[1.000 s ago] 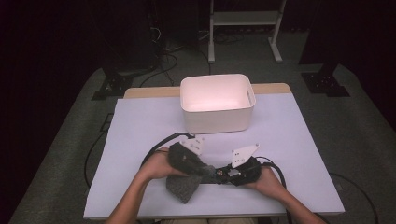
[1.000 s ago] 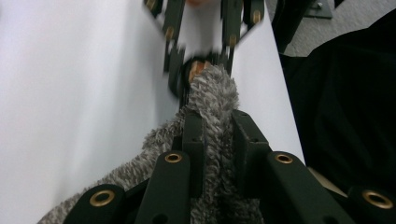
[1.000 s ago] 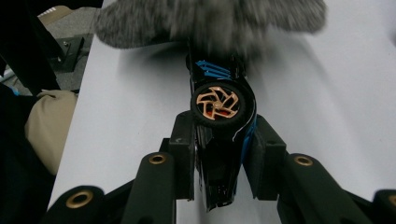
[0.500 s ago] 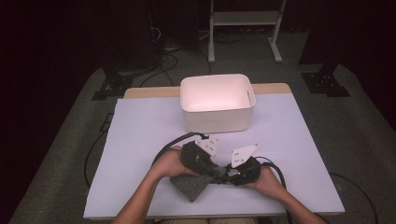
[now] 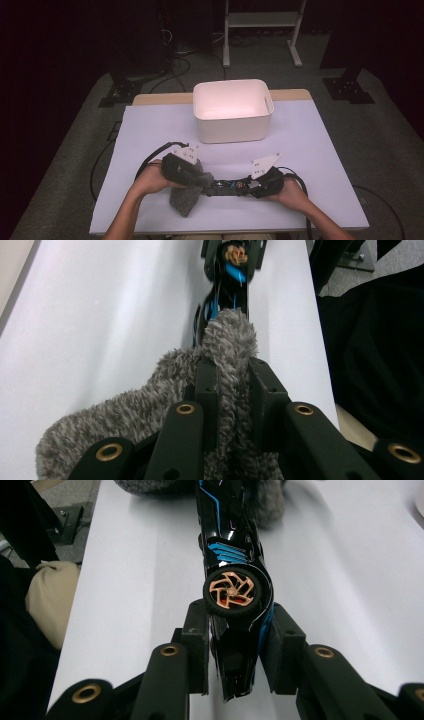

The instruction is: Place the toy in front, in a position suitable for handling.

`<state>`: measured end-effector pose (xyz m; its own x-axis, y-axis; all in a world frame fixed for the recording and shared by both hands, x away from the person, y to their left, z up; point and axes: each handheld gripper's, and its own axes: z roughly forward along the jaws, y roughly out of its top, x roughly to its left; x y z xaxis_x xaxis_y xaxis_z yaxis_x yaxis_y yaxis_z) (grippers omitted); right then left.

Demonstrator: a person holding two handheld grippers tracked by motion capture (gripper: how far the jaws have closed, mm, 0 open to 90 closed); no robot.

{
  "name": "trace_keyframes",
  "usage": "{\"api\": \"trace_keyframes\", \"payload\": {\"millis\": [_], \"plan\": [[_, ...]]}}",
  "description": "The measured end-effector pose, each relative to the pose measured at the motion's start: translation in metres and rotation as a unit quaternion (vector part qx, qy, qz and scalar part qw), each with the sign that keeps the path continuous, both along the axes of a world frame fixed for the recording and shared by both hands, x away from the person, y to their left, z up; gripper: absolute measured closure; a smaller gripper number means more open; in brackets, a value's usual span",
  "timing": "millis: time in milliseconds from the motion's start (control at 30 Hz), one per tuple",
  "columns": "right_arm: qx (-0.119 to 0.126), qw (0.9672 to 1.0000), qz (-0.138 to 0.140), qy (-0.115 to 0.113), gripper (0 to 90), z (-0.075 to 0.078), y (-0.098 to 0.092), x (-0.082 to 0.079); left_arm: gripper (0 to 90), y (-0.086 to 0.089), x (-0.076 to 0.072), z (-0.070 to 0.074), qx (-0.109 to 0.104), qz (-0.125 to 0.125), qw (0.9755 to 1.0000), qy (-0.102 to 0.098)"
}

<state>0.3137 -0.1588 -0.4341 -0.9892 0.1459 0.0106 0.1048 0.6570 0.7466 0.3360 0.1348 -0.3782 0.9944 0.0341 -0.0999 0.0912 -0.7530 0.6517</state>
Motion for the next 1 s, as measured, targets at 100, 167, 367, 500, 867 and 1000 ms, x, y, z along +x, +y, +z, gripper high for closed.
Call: {"api": "trace_keyframes", "payload": {"millis": [100, 167, 367, 500, 867, 1000], "plan": [[-0.001, 1.0000, -0.010, 0.002, 66.7, 0.000, -0.011, 0.001, 77.2, 0.000, 0.001, -0.005, 0.001, 0.000, 1.0000, 0.004], [-0.002, 0.9998, -0.018, 0.003, 66.7, 0.000, -0.019, 0.000, 77.2, -0.002, 0.003, -0.009, 0.006, 0.000, 1.0000, 0.006], [0.003, 0.9992, -0.037, 0.014, 66.5, 0.000, -0.040, 0.000, 77.2, -0.010, 0.008, -0.015, 0.000, 0.000, 0.9999, 0.015], [0.004, 0.9993, -0.033, 0.017, 60.5, 0.000, -0.038, 0.001, 77.2, -0.017, 0.011, -0.017, -0.006, -0.007, 0.9997, 0.022], [-0.018, 0.9994, -0.024, 0.016, 45.2, 0.012, -0.004, 0.010, 77.2, -0.024, 0.012, -0.020, -0.009, -0.014, 0.9996, 0.025], [-0.042, 0.9990, -0.010, 0.011, 45.3, 0.018, 0.013, 0.014, 77.3, -0.024, 0.012, -0.021, -0.012, -0.013, 0.9995, 0.026]]}}
